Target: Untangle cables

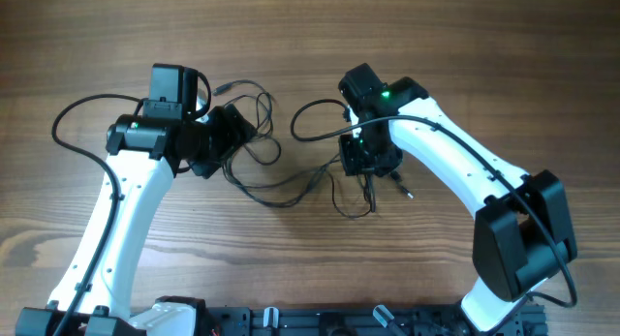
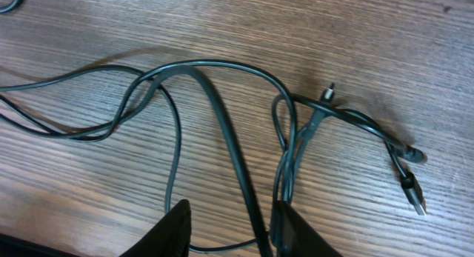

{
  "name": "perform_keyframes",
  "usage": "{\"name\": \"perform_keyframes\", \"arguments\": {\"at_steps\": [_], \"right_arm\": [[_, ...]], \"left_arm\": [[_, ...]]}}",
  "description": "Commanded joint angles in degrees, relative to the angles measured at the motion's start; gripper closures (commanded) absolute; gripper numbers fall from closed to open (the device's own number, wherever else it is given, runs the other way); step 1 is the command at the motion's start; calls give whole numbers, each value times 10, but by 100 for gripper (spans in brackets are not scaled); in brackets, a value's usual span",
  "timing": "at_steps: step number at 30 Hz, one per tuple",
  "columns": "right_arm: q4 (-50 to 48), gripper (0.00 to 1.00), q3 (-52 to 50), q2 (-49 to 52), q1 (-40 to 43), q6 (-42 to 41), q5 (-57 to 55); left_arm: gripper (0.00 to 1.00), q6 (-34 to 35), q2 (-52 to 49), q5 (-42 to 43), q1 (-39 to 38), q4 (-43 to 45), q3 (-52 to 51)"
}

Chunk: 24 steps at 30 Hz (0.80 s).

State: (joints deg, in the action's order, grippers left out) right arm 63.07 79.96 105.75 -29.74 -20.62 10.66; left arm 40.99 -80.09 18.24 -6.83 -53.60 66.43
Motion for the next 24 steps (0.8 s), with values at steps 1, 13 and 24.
{"name": "perform_keyframes", "arguments": {"at_steps": [1, 13, 24], "right_arm": [[-1, 61, -2, 7, -1, 11, -2], [-24, 96, 26, -54, 4, 22, 127], [-207, 96, 265, -315, 50, -3, 246]], "left_arm": [[23, -9, 0, -8, 2, -1, -1], [21, -16, 0, -8, 2, -3, -1], [20, -16, 0, -8, 2, -2, -1]]}}
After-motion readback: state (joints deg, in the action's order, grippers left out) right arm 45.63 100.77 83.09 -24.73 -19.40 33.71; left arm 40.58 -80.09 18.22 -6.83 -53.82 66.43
